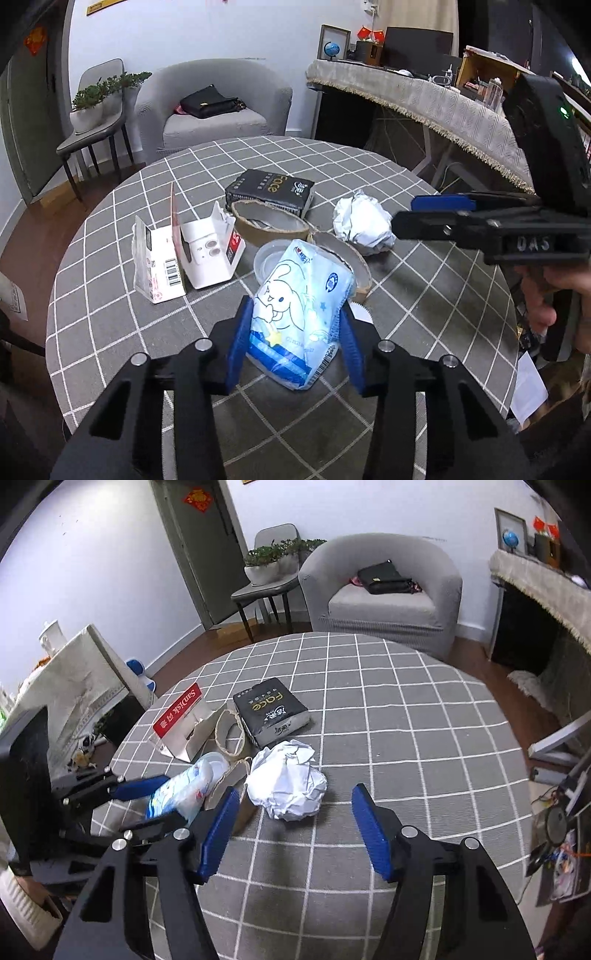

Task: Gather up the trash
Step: 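Grasp the blue-white tissue pack with the left tool while the right tool grasps the white crumpled paper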

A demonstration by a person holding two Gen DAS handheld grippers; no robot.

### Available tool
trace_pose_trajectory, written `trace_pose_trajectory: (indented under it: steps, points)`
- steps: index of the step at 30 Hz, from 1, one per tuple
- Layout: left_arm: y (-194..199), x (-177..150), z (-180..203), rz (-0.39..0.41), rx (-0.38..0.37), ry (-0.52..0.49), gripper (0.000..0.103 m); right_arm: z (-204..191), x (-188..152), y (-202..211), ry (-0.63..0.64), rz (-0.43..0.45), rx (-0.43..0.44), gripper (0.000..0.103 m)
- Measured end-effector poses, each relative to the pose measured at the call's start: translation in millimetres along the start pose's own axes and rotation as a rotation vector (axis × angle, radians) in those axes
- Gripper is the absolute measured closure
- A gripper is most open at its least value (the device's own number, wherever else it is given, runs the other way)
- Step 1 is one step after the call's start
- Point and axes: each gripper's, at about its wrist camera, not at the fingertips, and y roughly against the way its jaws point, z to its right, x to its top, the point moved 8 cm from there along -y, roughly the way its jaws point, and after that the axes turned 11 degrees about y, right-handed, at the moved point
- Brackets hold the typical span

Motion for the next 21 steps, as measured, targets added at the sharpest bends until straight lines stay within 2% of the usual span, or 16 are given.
trace_pose_trajectory:
  steps: [2, 7, 8, 10, 12, 16, 21]
  points:
    - [-0.9, -1.5, -1.1, -0.013, 0.000, -0.002, 0.046, 2.2, 1.4, -4.7, -0.036, 0.009, 0.015, 0.039]
    - [-3.1, -4.4, -3.5, -0.011, 0.001, -0.006, 0.040, 5.8, 4.5, -16.7, -0.088, 0.011, 0.007, 0.040]
    - [-3.9, -4.4, -3.8, -0.012, 0.000, -0.002, 0.039, 4.9, 4.9, -19.5, -0.092, 0.007, 0.010, 0.047]
    - [-4.0, -4.6, -4.0, -0.008, 0.001, -0.001, 0.042, 2.7, 5.3, -26.3, -0.097, -0.006, 0.012, 0.053]
    - [-3.4, -4.2, -3.9, -0.004, 0.004, 0.003, 0.050, -0.3, 7.4, -29.2, -0.089, -0.007, 0.003, 0.054]
    - [1.6, -2.8, -5.1, 0.007, -0.008, 0.010, 0.060, -3.5, 11.6, -27.7, -0.076, 0.003, -0.007, 0.057]
    - [12.1, 1.7, -9.1, 0.033, -0.011, 0.026, 0.064, -4.0, 19.1, -18.1, -0.078, 0.028, -0.007, 0.058]
